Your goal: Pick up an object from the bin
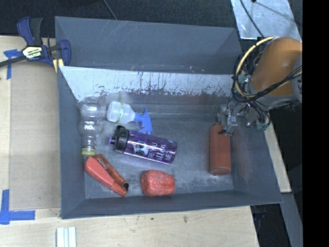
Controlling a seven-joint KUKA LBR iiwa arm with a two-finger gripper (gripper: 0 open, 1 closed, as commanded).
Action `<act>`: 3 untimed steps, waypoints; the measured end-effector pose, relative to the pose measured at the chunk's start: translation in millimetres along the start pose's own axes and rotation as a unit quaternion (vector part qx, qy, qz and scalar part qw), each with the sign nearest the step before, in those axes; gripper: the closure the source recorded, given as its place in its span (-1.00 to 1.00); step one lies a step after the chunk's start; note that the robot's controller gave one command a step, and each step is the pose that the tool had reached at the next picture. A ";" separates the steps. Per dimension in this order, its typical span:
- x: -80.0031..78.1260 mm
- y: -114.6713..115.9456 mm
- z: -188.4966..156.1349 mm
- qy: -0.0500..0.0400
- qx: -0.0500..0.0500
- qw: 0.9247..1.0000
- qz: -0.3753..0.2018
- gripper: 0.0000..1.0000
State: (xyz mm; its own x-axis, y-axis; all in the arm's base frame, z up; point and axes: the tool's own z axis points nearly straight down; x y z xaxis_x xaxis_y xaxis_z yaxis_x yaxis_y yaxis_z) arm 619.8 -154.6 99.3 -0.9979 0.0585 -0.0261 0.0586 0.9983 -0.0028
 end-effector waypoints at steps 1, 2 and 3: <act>3.5 1.6 -50.1 0.013 -0.002 1.000 -0.006 1.00; -12.9 26.4 19.4 0.002 -0.006 1.000 -0.020 -1.00; -12.9 26.3 19.4 0.001 -0.005 1.000 -0.020 -1.00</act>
Offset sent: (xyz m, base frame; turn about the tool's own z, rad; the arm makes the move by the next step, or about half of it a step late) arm 0.0063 0.0208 -0.0293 -0.0395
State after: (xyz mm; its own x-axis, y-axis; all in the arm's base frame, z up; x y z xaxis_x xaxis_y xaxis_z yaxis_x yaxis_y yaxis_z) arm 634.7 -129.2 80.2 -0.9995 0.0195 -0.0232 0.0193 0.9998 0.0072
